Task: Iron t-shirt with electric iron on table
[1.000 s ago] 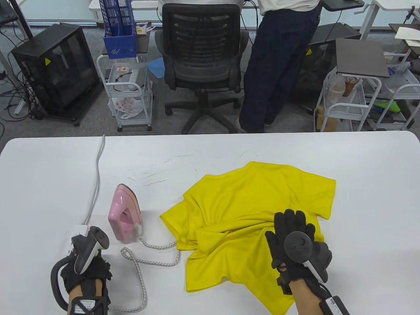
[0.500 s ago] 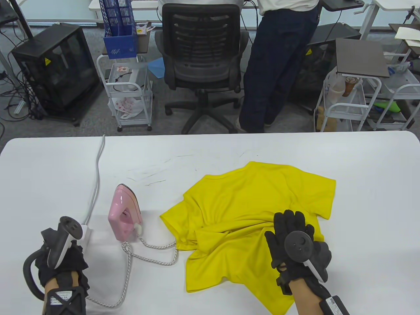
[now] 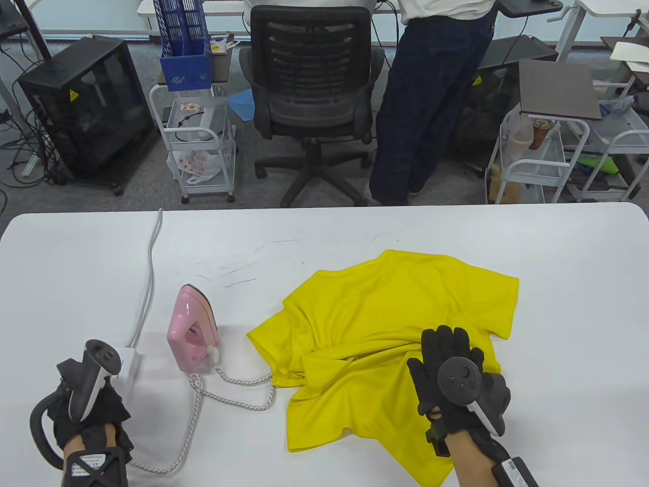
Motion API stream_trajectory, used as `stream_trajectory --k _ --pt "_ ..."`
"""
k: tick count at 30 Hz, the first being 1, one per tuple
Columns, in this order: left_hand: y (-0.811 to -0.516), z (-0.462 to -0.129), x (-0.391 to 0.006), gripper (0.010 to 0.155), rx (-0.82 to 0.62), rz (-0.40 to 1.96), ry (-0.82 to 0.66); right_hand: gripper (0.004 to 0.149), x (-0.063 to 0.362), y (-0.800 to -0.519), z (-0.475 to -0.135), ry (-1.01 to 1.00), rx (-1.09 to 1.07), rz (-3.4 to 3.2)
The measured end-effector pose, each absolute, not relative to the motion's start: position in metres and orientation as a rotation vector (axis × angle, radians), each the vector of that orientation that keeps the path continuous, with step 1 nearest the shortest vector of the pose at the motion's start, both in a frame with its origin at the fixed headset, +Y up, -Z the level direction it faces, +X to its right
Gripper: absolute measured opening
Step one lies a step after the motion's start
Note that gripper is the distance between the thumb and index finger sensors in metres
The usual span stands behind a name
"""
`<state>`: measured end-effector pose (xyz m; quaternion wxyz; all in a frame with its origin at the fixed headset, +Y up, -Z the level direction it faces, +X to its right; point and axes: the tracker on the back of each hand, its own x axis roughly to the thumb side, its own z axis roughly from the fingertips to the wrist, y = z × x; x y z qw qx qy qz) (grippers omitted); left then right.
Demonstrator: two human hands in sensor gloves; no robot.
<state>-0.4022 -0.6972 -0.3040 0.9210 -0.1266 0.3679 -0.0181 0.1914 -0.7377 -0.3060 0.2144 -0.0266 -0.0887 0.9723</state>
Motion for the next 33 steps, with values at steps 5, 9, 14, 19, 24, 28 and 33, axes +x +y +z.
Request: stream_trajectory --k 5,9,14,19,24,28,33 --pt "-0.701 -0.305 -0.402 0.058 -0.242 -0.034 0.747 0.065 0.192 -0.738 -0.306 -0.243 -0.078 2.692" --pt "-0.717 -0.308 -0.403 0.056 -0.260 -0.015 0.704 0.065 0.193 -0.738 -0.306 -0.238 -0.084 2.687" --pt "-0.719 -0.307 -0.400 0.057 -0.215 -0.054 0.709 0.065 0.195 -0.739 -0.306 -0.232 -0.095 2.674" --pt "-0.731 -0.313 -0.403 0.073 -0.361 -0.023 0.712 0.065 0.197 -0.738 -0.306 -0.243 -0.096 2.678" --pt "-0.739 -0.320 -0.408 0.083 -0.341 -0.005 0.703 0.065 0.200 -0.739 -0.306 -0.234 -0.110 2.661" --pt "-0.739 -0.325 -0.411 0.078 -0.417 0.021 0.717 0.065 0.201 -0.738 -0.306 -0.239 -0.110 2.660" --pt "-0.741 -0.329 -0.415 0.078 -0.437 0.049 0.728 0.066 0.204 -0.741 -0.308 -0.221 -0.127 2.655"
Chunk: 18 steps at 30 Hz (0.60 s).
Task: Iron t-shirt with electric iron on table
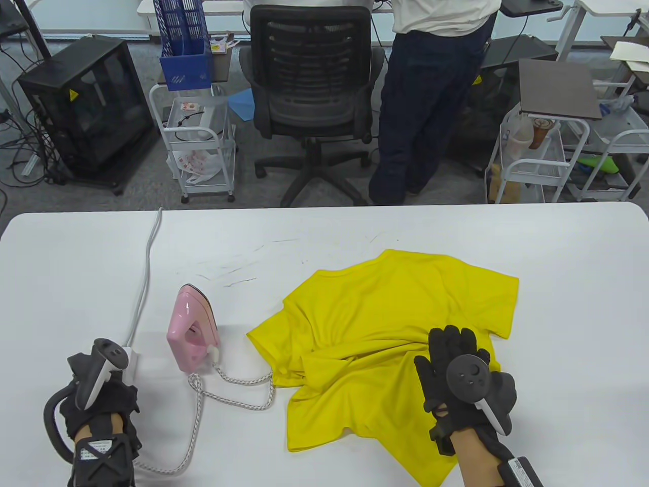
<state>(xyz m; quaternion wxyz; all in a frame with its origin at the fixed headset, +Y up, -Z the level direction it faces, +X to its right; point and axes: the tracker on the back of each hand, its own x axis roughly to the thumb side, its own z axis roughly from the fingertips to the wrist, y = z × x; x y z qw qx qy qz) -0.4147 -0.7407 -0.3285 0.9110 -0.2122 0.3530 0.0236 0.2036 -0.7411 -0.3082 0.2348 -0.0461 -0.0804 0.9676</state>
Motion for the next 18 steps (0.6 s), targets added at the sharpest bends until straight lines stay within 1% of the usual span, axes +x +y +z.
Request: stream_trajectory --k 9,18 --pt "-0.7438 -0.3313 -0.4099 0.078 -0.413 -0.010 0.717 0.065 0.2043 -0.7421 -0.3075 -0.222 -0.134 2.636" --pt "-0.7508 -0.3296 -0.4056 0.077 -0.333 -0.038 0.709 0.066 0.2018 -0.7432 -0.3072 -0.205 -0.129 2.640"
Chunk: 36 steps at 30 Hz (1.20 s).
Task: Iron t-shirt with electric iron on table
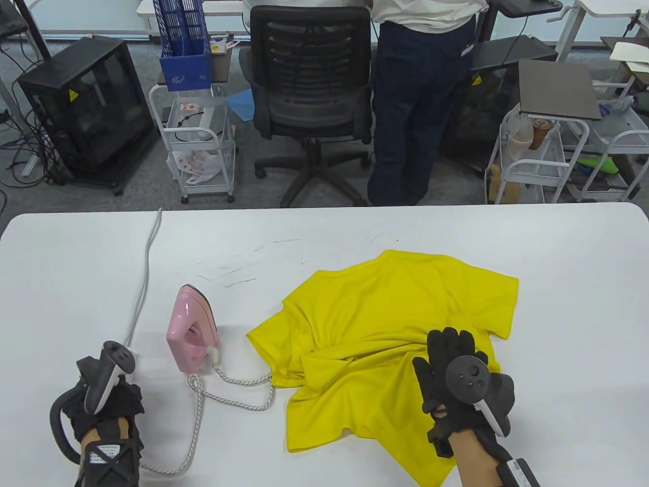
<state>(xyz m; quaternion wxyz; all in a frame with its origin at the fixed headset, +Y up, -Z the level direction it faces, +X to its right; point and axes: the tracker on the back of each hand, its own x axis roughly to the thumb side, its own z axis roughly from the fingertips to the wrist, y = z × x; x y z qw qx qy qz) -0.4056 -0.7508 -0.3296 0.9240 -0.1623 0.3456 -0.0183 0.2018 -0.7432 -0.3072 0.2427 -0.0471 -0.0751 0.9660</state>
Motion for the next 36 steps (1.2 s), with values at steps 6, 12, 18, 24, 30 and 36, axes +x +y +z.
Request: stream_trajectory --k 6,12,18,24,30,36 --pt "-0.755 -0.333 -0.392 0.076 -0.316 -0.180 0.709 0.065 0.202 -0.744 -0.307 -0.198 -0.134 2.642" --pt "-0.756 -0.328 -0.397 0.075 -0.322 -0.114 0.711 0.066 0.204 -0.744 -0.307 -0.195 -0.141 2.634" --pt "-0.755 -0.327 -0.397 0.077 -0.331 -0.115 0.715 0.066 0.204 -0.744 -0.307 -0.194 -0.145 2.632" --pt "-0.752 -0.327 -0.399 0.079 -0.348 -0.095 0.719 0.066 0.205 -0.744 -0.307 -0.191 -0.148 2.633" --pt "-0.746 -0.326 -0.401 0.078 -0.379 -0.083 0.722 0.066 0.205 -0.744 -0.307 -0.191 -0.155 2.630" --pt "-0.719 -0.323 -0.395 0.079 -0.298 -0.060 0.711 0.066 0.204 -0.744 -0.307 -0.194 -0.150 2.632"
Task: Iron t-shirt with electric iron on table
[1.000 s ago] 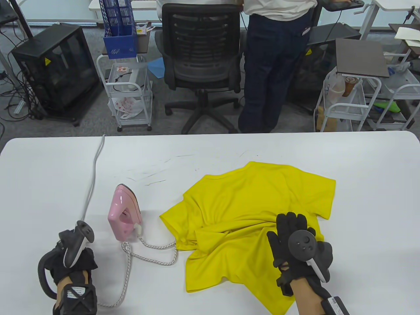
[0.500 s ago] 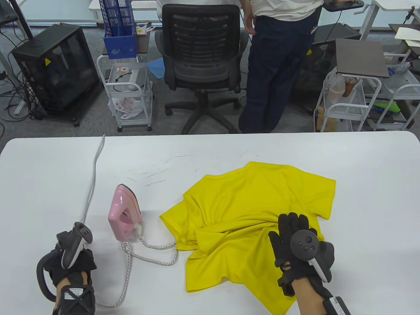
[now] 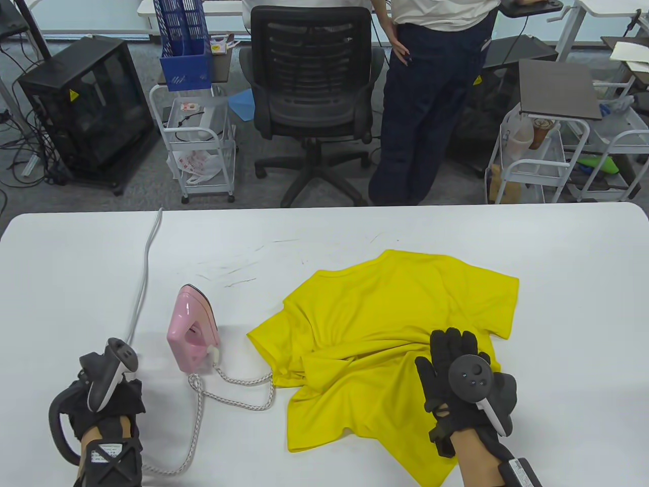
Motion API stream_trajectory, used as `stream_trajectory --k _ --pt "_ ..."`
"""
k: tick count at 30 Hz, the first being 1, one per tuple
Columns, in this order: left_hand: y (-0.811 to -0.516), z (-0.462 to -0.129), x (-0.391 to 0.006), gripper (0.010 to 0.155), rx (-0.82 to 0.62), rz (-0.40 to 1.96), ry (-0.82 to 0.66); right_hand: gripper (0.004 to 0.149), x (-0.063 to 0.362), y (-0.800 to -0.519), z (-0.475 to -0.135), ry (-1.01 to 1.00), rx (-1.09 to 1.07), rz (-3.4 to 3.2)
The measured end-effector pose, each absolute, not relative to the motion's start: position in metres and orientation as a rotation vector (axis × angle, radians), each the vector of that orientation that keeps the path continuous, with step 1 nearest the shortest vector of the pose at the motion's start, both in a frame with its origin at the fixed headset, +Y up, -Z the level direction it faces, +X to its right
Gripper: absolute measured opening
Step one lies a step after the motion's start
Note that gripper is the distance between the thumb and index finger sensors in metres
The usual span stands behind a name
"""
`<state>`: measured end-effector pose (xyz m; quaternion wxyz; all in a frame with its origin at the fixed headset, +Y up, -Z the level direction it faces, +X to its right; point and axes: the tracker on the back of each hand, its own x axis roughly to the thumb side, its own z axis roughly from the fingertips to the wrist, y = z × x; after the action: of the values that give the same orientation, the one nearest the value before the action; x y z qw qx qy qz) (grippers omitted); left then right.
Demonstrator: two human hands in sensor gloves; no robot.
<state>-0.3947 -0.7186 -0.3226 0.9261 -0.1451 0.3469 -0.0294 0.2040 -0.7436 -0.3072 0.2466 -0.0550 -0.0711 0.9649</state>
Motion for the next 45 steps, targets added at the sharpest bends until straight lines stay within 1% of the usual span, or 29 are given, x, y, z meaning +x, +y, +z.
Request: stream_trajectory --k 7,9,12,15,17,21,28,32,36,38,41,45 --pt "-0.655 -0.318 -0.381 0.075 -0.116 0.096 0.677 0.066 0.202 -0.743 -0.307 -0.195 -0.139 2.636" --pt "-0.629 -0.315 -0.369 0.073 -0.056 0.115 0.652 0.066 0.202 -0.744 -0.307 -0.195 -0.139 2.636" --pt "-0.601 -0.309 -0.349 0.071 0.050 0.151 0.580 0.066 0.202 -0.744 -0.307 -0.200 -0.139 2.634" --pt "-0.582 -0.302 -0.322 0.070 0.112 0.123 0.472 0.066 0.202 -0.744 -0.307 -0.200 -0.139 2.635" --pt "-0.575 -0.296 -0.302 0.069 0.150 0.090 0.404 0.066 0.202 -0.744 -0.307 -0.198 -0.138 2.638" --pt "-0.568 -0.283 -0.258 0.069 0.196 0.095 0.254 0.065 0.201 -0.745 -0.307 -0.194 -0.138 2.648" --pt "-0.575 -0.272 -0.181 0.068 0.221 0.088 0.020 0.065 0.197 -0.748 -0.309 -0.170 -0.136 2.685" --pt "-0.588 -0.271 -0.139 0.068 0.216 0.095 -0.095 0.065 0.194 -0.750 -0.310 -0.152 -0.127 2.711" --pt "-0.609 -0.274 -0.107 0.067 0.171 0.091 -0.176 0.066 0.190 -0.753 -0.311 -0.103 -0.107 2.742" --pt "-0.626 -0.277 -0.091 0.067 0.121 0.099 -0.210 0.066 0.188 -0.756 -0.312 -0.049 -0.101 2.757" --pt "-0.649 -0.284 -0.073 0.067 0.060 0.078 -0.236 0.068 0.186 -0.760 -0.313 0.006 -0.079 2.781" --pt "-0.683 -0.300 -0.061 0.068 -0.045 0.029 -0.230 0.072 0.181 -0.766 -0.315 0.120 -0.033 2.815"
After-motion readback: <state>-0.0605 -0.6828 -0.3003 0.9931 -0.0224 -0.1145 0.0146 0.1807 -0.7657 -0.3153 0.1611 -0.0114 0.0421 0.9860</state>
